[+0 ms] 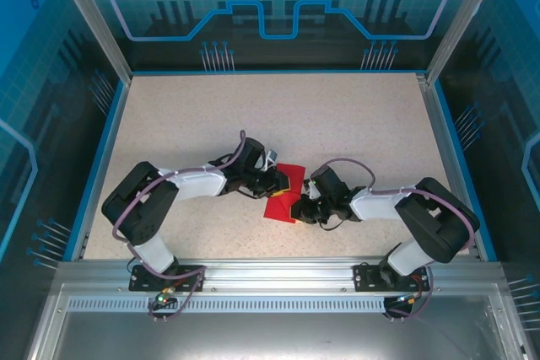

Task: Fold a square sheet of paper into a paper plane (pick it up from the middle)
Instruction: Fold the triangle a second time at the center of the table.

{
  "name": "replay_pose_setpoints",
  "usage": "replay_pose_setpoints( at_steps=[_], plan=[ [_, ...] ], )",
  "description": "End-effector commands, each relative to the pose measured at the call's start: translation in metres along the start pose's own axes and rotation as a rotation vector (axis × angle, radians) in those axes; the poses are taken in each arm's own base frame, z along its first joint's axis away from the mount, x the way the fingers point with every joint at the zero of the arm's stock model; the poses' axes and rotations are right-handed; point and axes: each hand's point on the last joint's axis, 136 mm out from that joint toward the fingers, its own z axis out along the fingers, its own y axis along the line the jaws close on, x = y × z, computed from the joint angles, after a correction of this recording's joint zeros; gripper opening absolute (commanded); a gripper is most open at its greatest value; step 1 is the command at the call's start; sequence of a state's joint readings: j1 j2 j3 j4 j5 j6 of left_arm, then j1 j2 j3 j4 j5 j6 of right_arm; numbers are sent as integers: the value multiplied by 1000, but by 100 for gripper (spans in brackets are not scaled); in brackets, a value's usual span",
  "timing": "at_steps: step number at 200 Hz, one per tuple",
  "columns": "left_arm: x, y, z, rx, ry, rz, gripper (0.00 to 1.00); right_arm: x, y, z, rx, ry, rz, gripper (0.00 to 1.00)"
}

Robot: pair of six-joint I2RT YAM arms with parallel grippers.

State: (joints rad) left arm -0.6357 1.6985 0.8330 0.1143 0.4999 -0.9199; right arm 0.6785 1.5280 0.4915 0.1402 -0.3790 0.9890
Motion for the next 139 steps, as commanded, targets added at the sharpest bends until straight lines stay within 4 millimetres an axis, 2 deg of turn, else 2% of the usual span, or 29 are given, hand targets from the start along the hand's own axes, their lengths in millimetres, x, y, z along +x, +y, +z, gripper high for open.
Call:
replay_pose_setpoints(
  at_steps=[1, 7, 17, 46, 102, 139],
  plan=[
    [9, 17, 15, -51, 27, -33, 13, 12, -34, 1, 109, 28, 73, 11],
    [8, 19, 17, -53, 24, -38, 11, 12, -34, 1, 110, 29, 73, 10],
    [8, 24, 21, -68, 21, -48, 0, 13, -35, 1, 112, 30, 75, 11],
    [12, 35, 27, -98, 26, -62, 0, 12, -35, 1, 115, 30, 76, 11],
    [11, 46, 24, -144, -3, -40, 0, 14, -38, 2, 127, 35, 81, 10],
    [5, 45, 24, -132, -32, 3, 0, 16, -42, 2, 141, 41, 86, 10]
  ],
)
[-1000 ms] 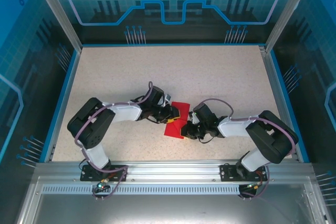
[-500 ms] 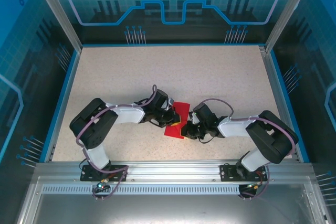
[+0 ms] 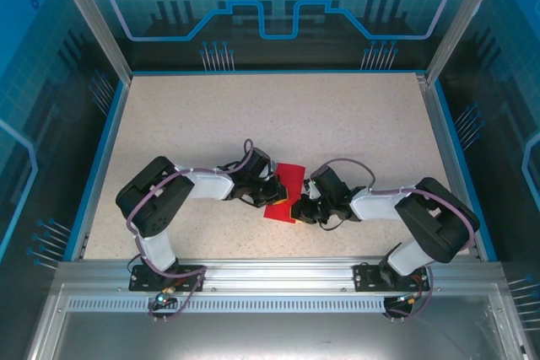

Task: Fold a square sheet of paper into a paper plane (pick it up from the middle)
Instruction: Fold the triangle a second time at the center of the table.

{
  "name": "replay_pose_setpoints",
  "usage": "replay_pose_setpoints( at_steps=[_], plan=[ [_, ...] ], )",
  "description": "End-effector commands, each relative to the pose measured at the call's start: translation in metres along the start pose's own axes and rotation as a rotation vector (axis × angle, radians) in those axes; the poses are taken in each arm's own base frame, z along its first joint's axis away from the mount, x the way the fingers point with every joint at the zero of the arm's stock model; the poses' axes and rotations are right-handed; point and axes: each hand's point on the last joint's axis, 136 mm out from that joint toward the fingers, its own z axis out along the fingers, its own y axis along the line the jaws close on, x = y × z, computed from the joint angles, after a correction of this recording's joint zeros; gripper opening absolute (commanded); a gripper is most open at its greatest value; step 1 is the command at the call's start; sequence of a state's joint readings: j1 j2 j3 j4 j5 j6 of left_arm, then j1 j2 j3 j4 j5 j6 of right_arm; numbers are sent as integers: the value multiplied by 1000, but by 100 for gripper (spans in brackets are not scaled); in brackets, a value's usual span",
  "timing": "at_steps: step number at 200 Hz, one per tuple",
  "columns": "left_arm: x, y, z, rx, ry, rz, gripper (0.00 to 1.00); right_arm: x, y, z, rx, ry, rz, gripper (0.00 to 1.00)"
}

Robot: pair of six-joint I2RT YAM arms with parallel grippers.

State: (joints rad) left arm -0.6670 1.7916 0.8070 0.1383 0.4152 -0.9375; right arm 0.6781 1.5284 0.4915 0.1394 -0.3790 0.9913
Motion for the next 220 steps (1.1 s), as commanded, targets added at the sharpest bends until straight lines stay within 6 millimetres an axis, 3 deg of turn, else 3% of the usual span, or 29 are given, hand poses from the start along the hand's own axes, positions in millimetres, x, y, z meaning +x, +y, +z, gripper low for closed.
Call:
replay_pose_setpoints(
  at_steps=[1, 76, 160, 220],
  plan=[
    [-2, 5, 1, -18, -30, 48, 0, 15, -42, 2, 141, 40, 83, 10],
    [-7, 26, 6, -89, -68, 87, 0, 18, -48, 1, 171, 48, 89, 3],
    [-9, 54, 11, -127, -122, 101, 0, 19, -51, 1, 186, 50, 89, 2],
    [-16, 55, 0, -152, -142, 104, 0, 20, -53, 1, 193, 50, 90, 2]
  ],
)
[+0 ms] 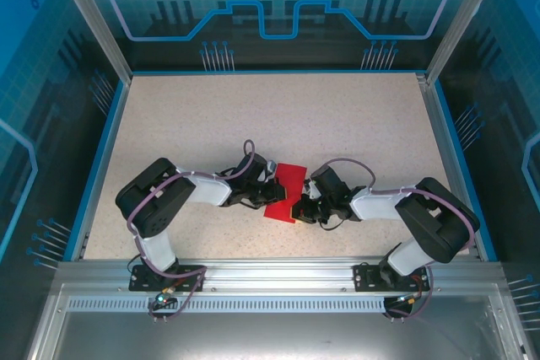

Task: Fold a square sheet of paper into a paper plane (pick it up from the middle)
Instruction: Fold the triangle a second time at the center of the table.

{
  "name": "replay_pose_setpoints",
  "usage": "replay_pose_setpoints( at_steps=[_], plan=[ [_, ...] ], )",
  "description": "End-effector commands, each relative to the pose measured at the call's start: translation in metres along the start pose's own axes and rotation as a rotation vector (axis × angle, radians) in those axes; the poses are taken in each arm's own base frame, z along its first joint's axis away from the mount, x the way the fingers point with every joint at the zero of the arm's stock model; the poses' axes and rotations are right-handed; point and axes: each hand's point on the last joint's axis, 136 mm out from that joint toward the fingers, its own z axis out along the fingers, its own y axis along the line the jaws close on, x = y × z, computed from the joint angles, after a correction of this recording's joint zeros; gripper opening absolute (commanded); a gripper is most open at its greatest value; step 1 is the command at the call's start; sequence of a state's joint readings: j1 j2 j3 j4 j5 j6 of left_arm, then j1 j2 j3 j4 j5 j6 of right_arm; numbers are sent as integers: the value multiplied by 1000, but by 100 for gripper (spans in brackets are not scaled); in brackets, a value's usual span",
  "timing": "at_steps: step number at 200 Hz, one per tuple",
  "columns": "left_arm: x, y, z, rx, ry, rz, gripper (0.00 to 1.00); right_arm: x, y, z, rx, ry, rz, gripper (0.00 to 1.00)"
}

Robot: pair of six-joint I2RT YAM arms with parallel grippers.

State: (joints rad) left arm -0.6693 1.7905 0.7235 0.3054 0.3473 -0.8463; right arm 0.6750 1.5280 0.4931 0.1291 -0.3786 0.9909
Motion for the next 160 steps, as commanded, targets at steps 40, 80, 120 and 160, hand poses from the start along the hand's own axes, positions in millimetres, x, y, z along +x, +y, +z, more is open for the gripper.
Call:
replay_pose_setpoints(
  at_steps=[40, 80, 120, 160],
  plan=[
    [-8, 53, -9, -188, -50, -35, 0, 19, -51, 1, 184, 47, 83, 2],
    [-20, 50, -14, -169, -72, -40, 0, 19, -50, 1, 182, 47, 80, 2],
    [-28, 50, -17, -160, -77, -42, 0, 19, -51, 1, 183, 48, 79, 2],
    [-34, 52, -16, -155, -84, -46, 2, 19, -50, 2, 178, 52, 78, 2]
  ],
)
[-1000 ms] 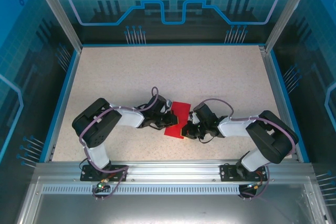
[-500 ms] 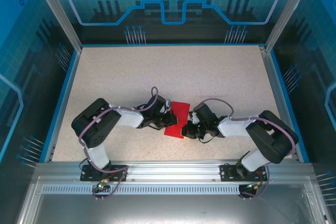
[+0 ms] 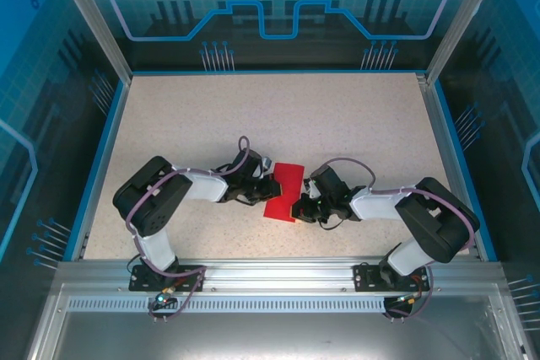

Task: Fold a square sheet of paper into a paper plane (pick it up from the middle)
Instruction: Fold the triangle a second time at the center of the table.

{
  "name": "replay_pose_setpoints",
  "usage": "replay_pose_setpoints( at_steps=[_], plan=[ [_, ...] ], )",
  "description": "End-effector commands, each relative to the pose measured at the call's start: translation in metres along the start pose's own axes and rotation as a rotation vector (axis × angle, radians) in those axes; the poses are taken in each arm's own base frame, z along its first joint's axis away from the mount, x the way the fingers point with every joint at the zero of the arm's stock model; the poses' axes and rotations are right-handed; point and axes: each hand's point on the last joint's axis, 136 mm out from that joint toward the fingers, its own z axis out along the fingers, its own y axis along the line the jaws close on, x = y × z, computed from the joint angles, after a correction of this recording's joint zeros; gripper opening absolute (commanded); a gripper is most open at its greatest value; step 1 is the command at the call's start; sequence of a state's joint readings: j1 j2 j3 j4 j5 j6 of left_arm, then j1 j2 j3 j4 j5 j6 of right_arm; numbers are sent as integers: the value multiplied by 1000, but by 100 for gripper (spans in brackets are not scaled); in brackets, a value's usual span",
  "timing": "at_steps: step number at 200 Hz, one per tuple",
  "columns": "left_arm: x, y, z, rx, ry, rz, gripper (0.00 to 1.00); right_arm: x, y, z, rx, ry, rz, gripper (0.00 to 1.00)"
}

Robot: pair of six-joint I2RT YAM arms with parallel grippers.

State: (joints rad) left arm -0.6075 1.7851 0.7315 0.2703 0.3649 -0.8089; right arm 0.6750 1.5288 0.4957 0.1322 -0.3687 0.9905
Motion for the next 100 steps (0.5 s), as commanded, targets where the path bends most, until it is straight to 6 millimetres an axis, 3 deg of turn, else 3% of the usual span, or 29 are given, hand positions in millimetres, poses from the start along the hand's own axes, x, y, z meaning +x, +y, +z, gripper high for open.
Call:
replay_pose_setpoints(
  at_steps=[1, 100],
  plan=[
    [-18, 40, -6, -141, -66, -31, 2, 22, -50, 2, 175, 64, 79, 2],
    [-35, 38, -14, -111, -83, -38, 5, 20, -46, 3, 164, 66, 73, 2]
  ],
)
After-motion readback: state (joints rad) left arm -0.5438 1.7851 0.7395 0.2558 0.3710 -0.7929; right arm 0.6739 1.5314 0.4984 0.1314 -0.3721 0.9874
